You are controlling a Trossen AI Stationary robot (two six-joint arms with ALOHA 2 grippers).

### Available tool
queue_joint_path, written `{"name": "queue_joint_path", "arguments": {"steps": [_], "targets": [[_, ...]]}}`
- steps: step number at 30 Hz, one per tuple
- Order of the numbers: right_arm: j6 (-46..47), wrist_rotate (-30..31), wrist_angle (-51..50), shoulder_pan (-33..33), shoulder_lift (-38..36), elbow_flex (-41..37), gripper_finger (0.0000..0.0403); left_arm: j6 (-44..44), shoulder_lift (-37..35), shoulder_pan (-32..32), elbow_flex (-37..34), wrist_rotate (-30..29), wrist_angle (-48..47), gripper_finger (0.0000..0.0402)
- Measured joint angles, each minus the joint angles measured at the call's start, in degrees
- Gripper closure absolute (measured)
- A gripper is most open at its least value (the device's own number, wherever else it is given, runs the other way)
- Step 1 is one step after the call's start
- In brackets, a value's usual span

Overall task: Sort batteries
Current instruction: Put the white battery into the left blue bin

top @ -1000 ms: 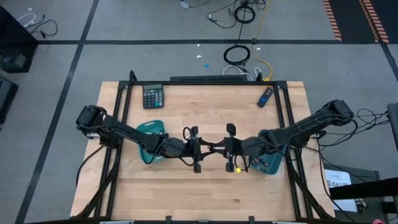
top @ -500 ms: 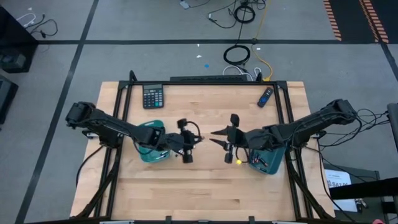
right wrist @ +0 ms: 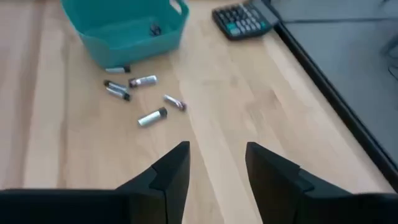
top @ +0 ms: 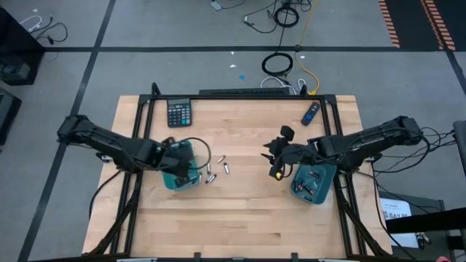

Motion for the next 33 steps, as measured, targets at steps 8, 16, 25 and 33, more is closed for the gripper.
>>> {"name": "queue_joint_path", "arguments": {"steps": [8, 16, 25, 33], "targets": [[0.5, -1.5, -0.4, 0.2, 1.4, 0.0, 0.0257, -7.7, -1.3, -2.9, 0.0, -0.3, -8.2, 0.0236], [3.2, -0.9, -1.1, 3.3, 1.4, 0.0, 0.0257, -9.3, -1.0, -2.3, 0.0, -1.1, -5.0, 0.0161], [5.5, 3.7, 7.6, 8.0, 1.5, -5.6, 0.0258, 9.9, 11.7, 6.4, 0.0, 2.5, 17.0, 0.0171], [5.6, 4.2, 9.8, 8.0, 1.6, -5.9, 0.0258, 18.5, 22.5, 14.6, 0.8, 9.3, 26.4, 0.0190]]}}
